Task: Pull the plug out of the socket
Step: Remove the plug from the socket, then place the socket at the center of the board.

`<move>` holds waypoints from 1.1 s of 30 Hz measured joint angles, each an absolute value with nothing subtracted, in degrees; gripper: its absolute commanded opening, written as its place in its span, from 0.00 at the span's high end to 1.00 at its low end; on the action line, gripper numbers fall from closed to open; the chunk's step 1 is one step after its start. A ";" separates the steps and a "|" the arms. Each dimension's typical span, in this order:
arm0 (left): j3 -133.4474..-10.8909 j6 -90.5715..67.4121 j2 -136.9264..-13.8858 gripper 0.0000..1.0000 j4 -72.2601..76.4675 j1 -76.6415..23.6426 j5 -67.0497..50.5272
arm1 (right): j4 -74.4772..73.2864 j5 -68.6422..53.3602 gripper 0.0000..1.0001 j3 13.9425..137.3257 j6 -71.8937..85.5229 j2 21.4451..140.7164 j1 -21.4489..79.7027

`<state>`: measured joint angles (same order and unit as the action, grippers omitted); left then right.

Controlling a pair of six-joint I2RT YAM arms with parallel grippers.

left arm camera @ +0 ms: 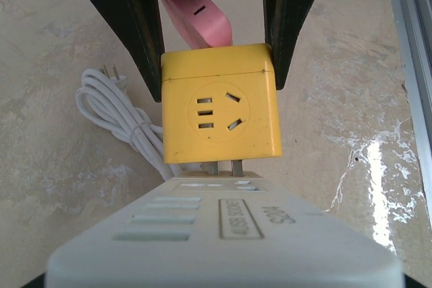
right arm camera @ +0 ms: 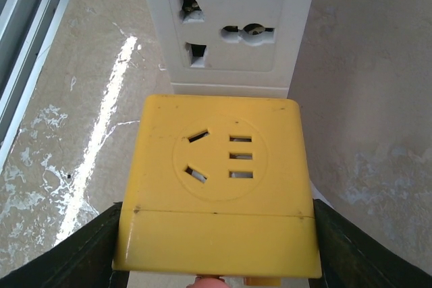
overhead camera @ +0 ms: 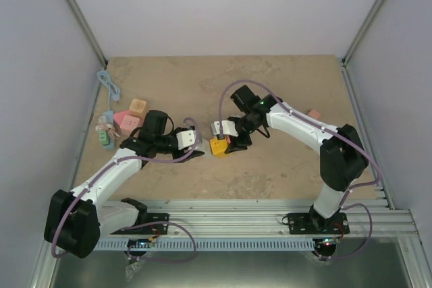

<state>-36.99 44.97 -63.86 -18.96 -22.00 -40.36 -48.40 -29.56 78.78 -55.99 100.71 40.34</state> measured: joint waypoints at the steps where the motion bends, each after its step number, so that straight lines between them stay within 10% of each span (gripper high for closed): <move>1: -36.95 44.84 -63.86 1.00 -18.87 -22.00 -40.34 | -48.34 -29.50 0.99 78.78 -55.96 100.68 40.36; 33: -35.90 39.09 -64.42 1.00 -14.48 -21.96 -35.77 | -41.91 -26.85 0.99 69.47 -53.30 88.01 32.67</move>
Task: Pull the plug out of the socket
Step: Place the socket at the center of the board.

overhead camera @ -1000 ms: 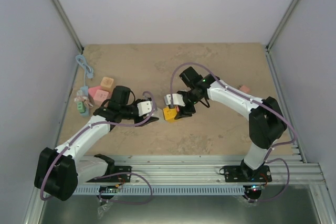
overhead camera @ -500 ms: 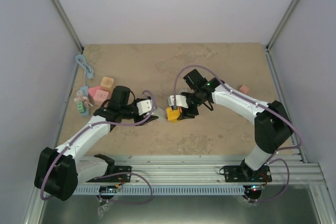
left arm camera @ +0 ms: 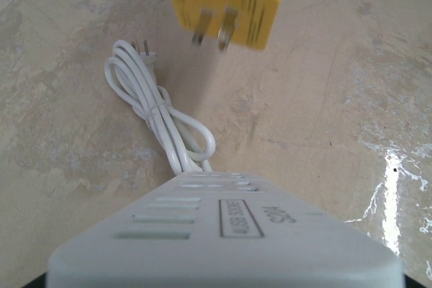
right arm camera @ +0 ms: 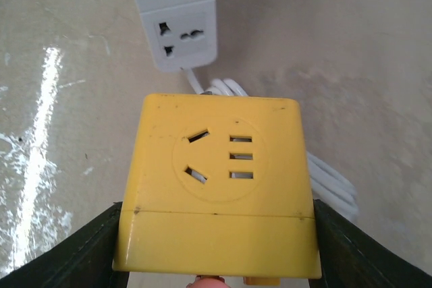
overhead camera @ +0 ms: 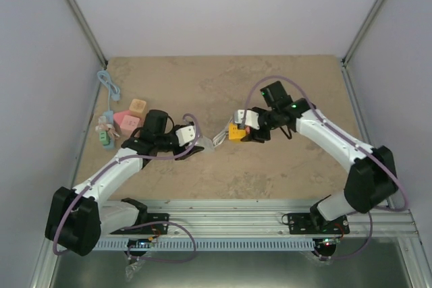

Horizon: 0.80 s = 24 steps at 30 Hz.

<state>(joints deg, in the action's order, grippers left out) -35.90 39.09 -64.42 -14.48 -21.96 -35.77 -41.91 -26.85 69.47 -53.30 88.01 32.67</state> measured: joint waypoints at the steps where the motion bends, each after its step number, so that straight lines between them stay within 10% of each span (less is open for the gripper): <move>1: -35.90 38.57 -64.84 1.00 -13.93 -21.96 -35.64 | -41.19 -26.76 0.99 68.16 -53.21 86.08 31.48; 24: -48.34 16.45 -91.07 1.00 12.58 -21.61 8.08 | -30.94 -26.41 0.99 46.68 -48.58 66.94 20.14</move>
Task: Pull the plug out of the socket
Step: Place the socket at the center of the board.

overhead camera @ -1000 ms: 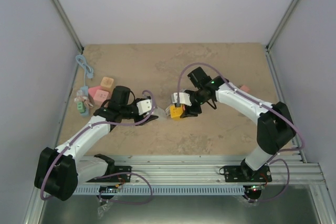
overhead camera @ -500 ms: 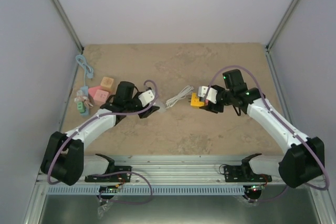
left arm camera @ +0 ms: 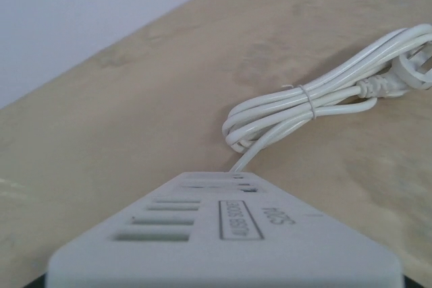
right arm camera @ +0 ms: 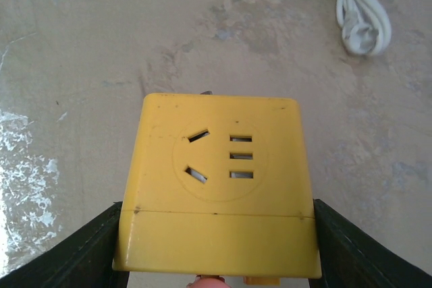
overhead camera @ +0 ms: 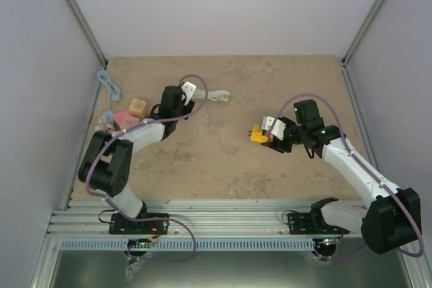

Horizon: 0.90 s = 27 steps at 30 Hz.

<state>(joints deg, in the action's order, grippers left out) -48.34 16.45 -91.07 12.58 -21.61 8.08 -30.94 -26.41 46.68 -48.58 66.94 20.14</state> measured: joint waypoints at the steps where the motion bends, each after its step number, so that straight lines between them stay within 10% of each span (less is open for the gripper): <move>1: -50.63 15.46 -93.56 1.00 12.69 -21.28 10.92 | -30.57 -26.55 0.99 46.52 -48.29 66.59 19.88; 8: -64.29 8.56 -106.98 1.00 11.53 -18.06 22.46 | -28.16 -27.31 0.99 45.78 -47.20 65.60 18.24; 27: -70.91 2.87 -110.78 0.46 4.21 -16.60 23.66 | -26.46 -29.34 0.99 43.86 -46.68 63.79 17.10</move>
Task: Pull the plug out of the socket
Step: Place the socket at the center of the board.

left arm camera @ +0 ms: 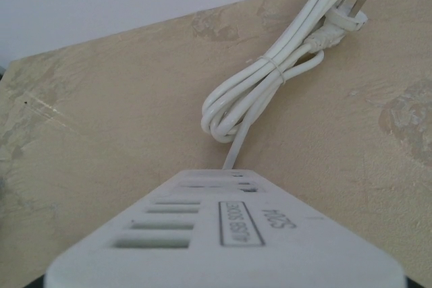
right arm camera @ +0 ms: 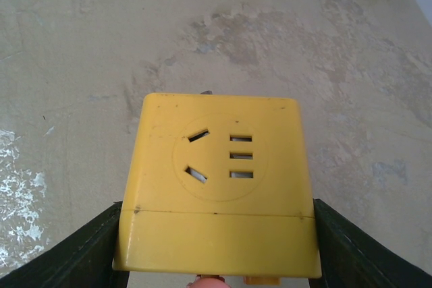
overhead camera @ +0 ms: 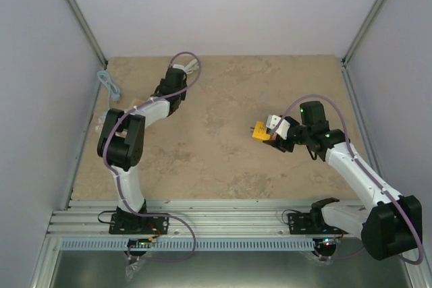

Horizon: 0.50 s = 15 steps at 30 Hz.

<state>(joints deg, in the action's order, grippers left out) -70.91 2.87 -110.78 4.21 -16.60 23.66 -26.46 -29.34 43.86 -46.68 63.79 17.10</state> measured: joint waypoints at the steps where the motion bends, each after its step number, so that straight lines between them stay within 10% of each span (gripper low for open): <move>1: -70.91 2.81 -110.72 0.45 4.08 -16.49 23.42 | -26.44 -29.34 0.99 43.79 -46.68 63.79 17.08; 15: -63.75 2.72 -107.46 0.33 -3.99 -14.94 21.04 | -26.06 -29.39 0.99 43.64 -46.68 63.66 17.04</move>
